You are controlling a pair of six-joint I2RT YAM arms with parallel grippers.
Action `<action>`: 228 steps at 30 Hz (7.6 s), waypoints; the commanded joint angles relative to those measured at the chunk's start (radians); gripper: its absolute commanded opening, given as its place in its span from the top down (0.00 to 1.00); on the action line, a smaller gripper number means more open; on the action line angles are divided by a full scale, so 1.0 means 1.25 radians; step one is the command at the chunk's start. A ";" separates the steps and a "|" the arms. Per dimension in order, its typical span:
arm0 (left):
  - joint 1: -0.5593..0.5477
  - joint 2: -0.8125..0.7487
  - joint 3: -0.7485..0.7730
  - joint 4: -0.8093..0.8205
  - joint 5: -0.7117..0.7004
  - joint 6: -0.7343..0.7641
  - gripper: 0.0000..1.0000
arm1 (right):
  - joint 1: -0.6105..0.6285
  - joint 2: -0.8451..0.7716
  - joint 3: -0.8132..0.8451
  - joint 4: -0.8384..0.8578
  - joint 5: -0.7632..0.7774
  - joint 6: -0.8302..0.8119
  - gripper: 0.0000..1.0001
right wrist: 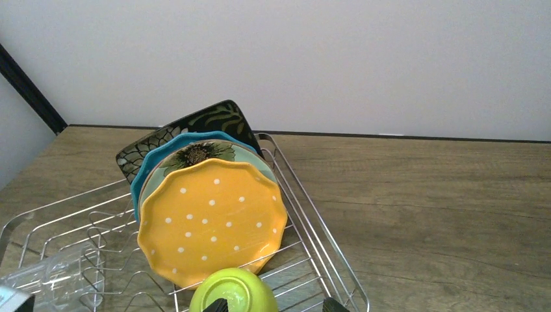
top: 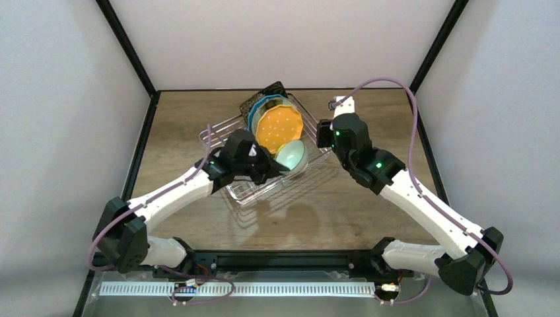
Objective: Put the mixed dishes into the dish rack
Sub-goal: Grab the bowl from the center of the board, then pass from the left arm to the right, then pass from the right arm to the left
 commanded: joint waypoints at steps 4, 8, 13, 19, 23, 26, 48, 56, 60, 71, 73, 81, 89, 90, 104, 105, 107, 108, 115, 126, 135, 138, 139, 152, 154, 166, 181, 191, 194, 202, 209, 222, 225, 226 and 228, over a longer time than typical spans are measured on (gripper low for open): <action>0.023 0.059 -0.006 0.349 0.060 -0.188 0.97 | 0.004 -0.014 0.002 -0.011 0.044 0.009 0.17; 0.037 0.067 -0.014 0.410 0.053 -0.223 0.97 | 0.004 -0.028 0.002 -0.002 0.038 -0.003 0.17; 0.061 0.111 0.169 0.087 0.008 0.025 0.97 | 0.004 -0.009 0.046 -0.049 0.028 -0.008 0.17; 0.061 0.177 0.333 -0.133 -0.073 0.239 0.97 | 0.004 0.022 0.089 -0.095 -0.038 0.018 0.16; 0.060 0.210 0.406 -0.247 -0.169 0.351 0.97 | 0.004 0.030 0.104 -0.109 -0.046 0.022 0.16; 0.060 0.212 0.428 -0.289 -0.234 0.408 0.97 | 0.004 0.035 0.117 -0.118 -0.053 0.026 0.16; 0.021 0.203 0.526 -0.314 -0.416 0.591 0.97 | 0.004 0.122 0.116 -0.089 -0.134 0.058 0.16; -0.020 0.225 0.583 -0.332 -0.464 0.646 0.97 | 0.004 0.155 0.117 -0.069 -0.140 0.061 0.16; -0.048 0.248 0.630 -0.368 -0.514 0.683 0.97 | 0.004 0.172 0.115 -0.050 -0.141 0.071 0.23; -0.084 0.242 0.661 -0.427 -0.635 0.732 0.97 | 0.004 0.179 0.066 0.024 -0.155 0.120 0.99; -0.083 0.238 0.658 -0.434 -0.643 0.728 0.95 | 0.003 0.175 0.053 0.046 -0.161 0.125 0.99; -0.082 0.221 0.658 -0.443 -0.655 0.716 0.62 | 0.004 0.159 -0.001 0.139 -0.166 0.124 0.99; -0.075 0.198 0.661 -0.471 -0.644 0.717 0.49 | 0.004 0.156 -0.012 0.197 -0.156 0.098 0.99; -0.073 0.193 0.661 -0.474 -0.642 0.715 0.48 | 0.003 0.158 -0.013 0.203 -0.151 0.092 0.99; -0.043 0.145 0.693 -0.497 -0.627 0.809 0.26 | 0.004 0.169 -0.026 0.292 -0.110 -0.070 0.99; -0.044 0.140 0.687 -0.486 -0.644 0.834 0.26 | 0.004 0.168 -0.027 0.297 -0.118 -0.088 0.99; -0.044 0.134 0.676 -0.454 -0.670 0.889 0.25 | 0.004 0.165 -0.029 0.301 -0.133 -0.122 0.99; -0.044 0.129 0.671 -0.437 -0.678 0.917 0.25 | 0.004 0.158 -0.034 0.303 -0.143 -0.140 0.99; -0.043 0.132 0.685 -0.392 -0.657 0.942 0.23 | 0.004 0.112 -0.109 0.413 -0.129 -0.306 0.99; -0.034 0.255 0.795 -0.551 -0.308 0.592 0.24 | 0.004 0.076 -0.203 0.630 0.003 -0.462 0.99; 0.040 0.164 0.654 -0.513 -0.195 0.330 0.20 | 0.004 0.072 -0.250 0.772 0.069 -0.557 0.99; 0.077 0.091 0.532 -0.423 -0.160 0.223 0.20 | 0.004 0.070 -0.263 0.791 0.071 -0.571 0.99; 0.087 0.067 0.491 -0.378 -0.141 0.180 0.20 | 0.004 0.068 -0.270 0.798 0.072 -0.575 0.99; 0.112 0.023 0.406 -0.097 -0.019 -0.151 0.15 | 0.009 0.079 -0.299 0.879 0.070 -0.634 0.99; 0.112 0.031 0.418 -0.099 -0.018 -0.168 0.14 | 0.009 0.086 -0.298 0.892 0.071 -0.640 0.99; 0.111 0.105 0.480 -0.093 0.000 -0.219 0.11 | 0.011 0.116 -0.295 0.945 0.066 -0.675 0.99; 0.111 0.199 0.531 -0.100 0.010 -0.214 0.11 | 0.024 0.132 -0.287 0.983 0.063 -0.704 0.99; 0.112 0.272 0.599 -0.119 -0.001 -0.188 0.11 | 0.046 0.138 -0.292 1.007 0.067 -0.723 0.99; 0.112 0.289 0.611 -0.119 -0.005 -0.183 0.11 | 0.054 0.141 -0.294 1.010 0.067 -0.731 0.99; 0.112 0.304 0.617 -0.108 -0.031 -0.185 0.18 | 0.065 0.155 -0.304 1.025 0.071 -0.739 0.99; 0.112 0.303 0.616 -0.096 -0.077 -0.203 0.32 | 0.084 0.185 -0.299 1.045 0.076 -0.749 0.99; 0.110 0.331 0.616 -0.094 -0.080 -0.192 0.47 | 0.129 0.209 -0.297 1.094 0.103 -0.812 0.99; 0.110 0.336 0.618 -0.094 -0.086 -0.184 0.55 | 0.141 0.209 -0.300 1.103 0.111 -0.829 0.99; 0.110 0.339 0.621 -0.094 -0.089 -0.182 0.58 | 0.145 0.208 -0.303 1.107 0.114 -0.835 0.99; 0.111 0.343 0.622 -0.090 -0.091 -0.177 0.65 | 0.153 0.207 -0.306 1.108 0.117 -0.841 0.99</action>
